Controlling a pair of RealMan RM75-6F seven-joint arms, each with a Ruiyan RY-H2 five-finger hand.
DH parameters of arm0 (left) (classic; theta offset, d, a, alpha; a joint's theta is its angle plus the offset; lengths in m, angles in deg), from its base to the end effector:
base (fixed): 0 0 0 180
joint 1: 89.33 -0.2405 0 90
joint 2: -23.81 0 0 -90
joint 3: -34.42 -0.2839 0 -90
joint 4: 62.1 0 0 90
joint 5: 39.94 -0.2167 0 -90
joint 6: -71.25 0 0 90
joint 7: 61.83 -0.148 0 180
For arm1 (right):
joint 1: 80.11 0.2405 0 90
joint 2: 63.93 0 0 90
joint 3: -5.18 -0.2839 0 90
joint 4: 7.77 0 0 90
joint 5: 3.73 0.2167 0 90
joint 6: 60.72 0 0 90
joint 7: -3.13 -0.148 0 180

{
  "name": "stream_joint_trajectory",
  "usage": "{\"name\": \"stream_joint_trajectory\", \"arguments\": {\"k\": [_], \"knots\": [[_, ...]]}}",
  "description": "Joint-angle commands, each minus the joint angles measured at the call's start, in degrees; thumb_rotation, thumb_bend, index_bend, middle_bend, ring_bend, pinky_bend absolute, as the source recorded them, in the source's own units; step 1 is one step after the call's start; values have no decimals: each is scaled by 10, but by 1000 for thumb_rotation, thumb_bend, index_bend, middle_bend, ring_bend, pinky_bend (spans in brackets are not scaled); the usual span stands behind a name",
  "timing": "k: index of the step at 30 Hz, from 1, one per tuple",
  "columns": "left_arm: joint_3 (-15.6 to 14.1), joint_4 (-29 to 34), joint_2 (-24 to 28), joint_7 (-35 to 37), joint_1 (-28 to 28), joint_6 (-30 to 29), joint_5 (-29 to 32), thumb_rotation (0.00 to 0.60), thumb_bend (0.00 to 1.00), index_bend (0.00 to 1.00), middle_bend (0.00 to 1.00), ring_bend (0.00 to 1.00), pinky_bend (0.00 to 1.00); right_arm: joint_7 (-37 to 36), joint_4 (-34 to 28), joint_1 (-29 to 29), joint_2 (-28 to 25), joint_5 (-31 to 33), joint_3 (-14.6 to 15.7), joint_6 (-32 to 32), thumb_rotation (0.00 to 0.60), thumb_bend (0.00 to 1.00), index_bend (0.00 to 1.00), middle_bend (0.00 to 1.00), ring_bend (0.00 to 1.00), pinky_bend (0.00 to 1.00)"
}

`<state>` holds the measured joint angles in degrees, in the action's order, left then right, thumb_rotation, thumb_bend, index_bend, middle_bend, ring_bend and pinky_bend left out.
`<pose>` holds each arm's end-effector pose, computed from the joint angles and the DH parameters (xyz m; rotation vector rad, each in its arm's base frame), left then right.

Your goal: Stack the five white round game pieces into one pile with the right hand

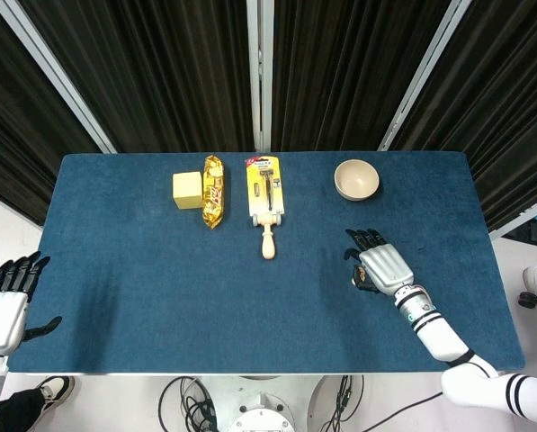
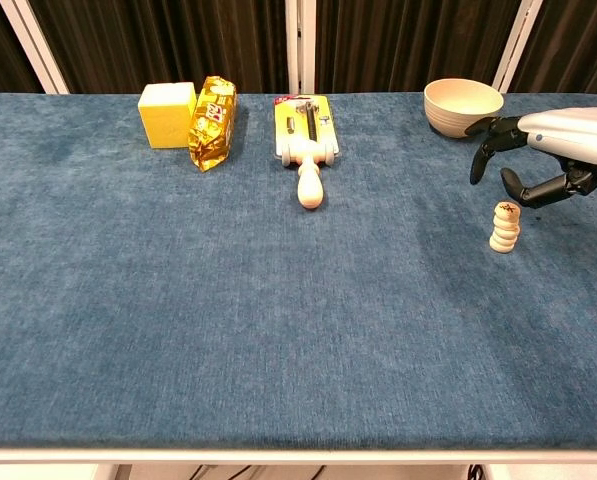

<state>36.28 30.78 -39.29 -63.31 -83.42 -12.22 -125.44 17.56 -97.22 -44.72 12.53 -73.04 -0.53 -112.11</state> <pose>-0.3388 0.1900 0.1647 -1.4238 -0.9018 -0.8634 -0.2362 -0.3375 0.0291 1.9059 -0.9826 0.7563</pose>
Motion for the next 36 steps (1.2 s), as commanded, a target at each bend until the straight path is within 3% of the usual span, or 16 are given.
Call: {"name": "stream_joint_trajectory", "arguments": {"k": [1, 16, 36], "knots": [[0, 0, 0, 0, 0, -1, -1, 600, 136, 77, 0, 0, 0, 6, 6, 2, 4, 7, 2, 3, 356, 764, 376, 0, 0, 0], [1, 0, -1, -4, -1, -2, 2, 600, 136, 77, 0, 0, 0, 50, 12, 6, 15, 53, 10, 6, 355, 824, 402, 0, 0, 0], [0, 2, -1, -6, -1, -1, 2, 600, 137, 77, 0, 0, 0, 59, -4, -3, 9, 46, 22, -13, 354, 851, 413, 0, 0, 0]]}}
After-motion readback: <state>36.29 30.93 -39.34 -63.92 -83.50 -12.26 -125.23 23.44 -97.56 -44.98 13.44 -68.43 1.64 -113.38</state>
